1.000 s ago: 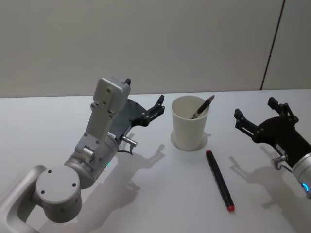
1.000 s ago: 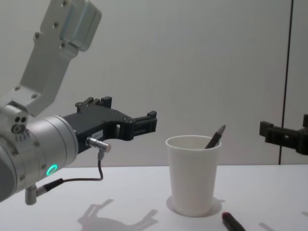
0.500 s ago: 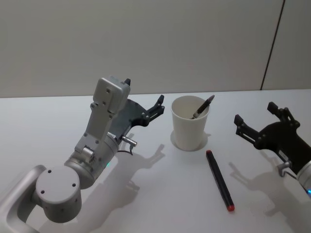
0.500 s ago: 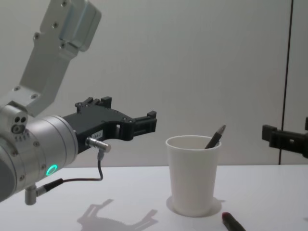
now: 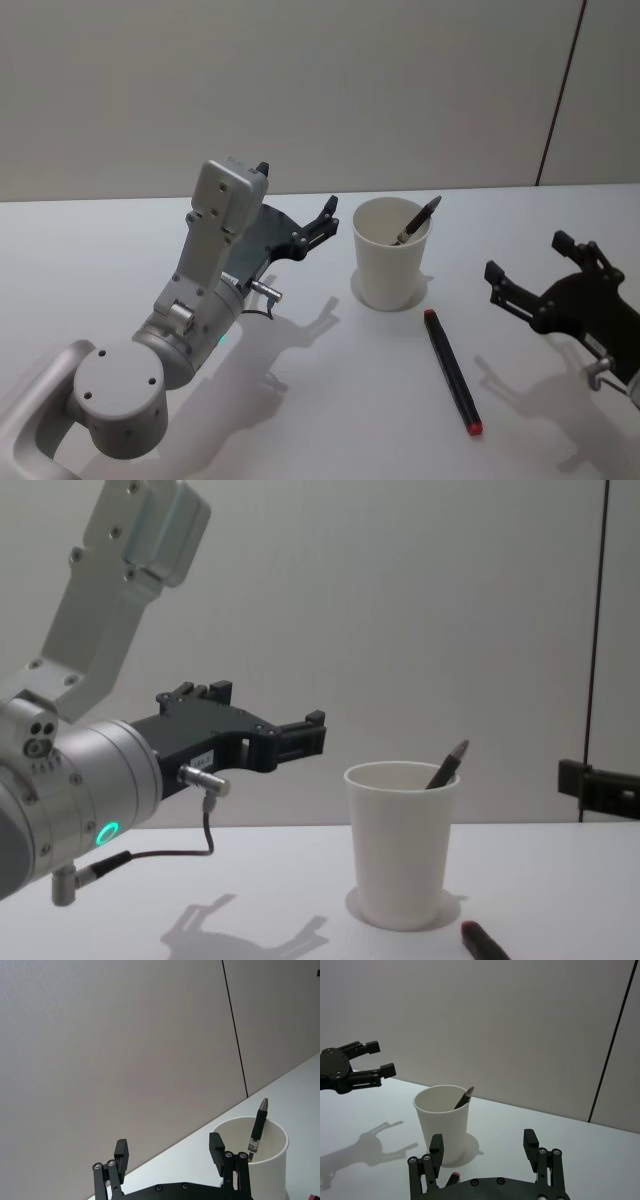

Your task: Place the pen into the pen holder.

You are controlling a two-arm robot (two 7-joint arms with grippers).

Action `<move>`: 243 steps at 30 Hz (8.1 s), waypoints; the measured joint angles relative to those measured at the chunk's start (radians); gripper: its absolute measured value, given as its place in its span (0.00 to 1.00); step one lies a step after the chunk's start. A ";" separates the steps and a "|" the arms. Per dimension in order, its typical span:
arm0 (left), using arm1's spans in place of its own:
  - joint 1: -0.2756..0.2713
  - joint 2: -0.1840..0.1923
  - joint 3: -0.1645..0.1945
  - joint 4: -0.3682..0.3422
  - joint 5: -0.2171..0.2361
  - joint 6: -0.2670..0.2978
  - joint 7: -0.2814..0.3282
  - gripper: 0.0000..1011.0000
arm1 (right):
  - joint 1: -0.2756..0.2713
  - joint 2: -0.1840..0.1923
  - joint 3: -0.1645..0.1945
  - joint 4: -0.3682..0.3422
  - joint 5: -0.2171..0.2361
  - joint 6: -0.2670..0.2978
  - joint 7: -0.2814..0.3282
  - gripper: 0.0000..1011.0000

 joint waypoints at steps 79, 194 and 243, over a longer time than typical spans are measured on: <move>0.000 0.000 0.000 0.000 0.000 0.000 0.000 0.99 | 0.069 -0.163 -0.086 -0.089 -0.034 0.661 -0.155 0.99; 0.000 0.000 0.000 0.000 0.000 0.000 0.000 0.99 | 0.128 -0.301 -0.113 0.030 -0.248 0.750 -0.117 0.33; 0.000 0.000 0.000 0.000 0.000 0.000 0.000 0.99 | 0.040 -0.200 -0.062 -0.057 -0.173 0.390 0.013 0.18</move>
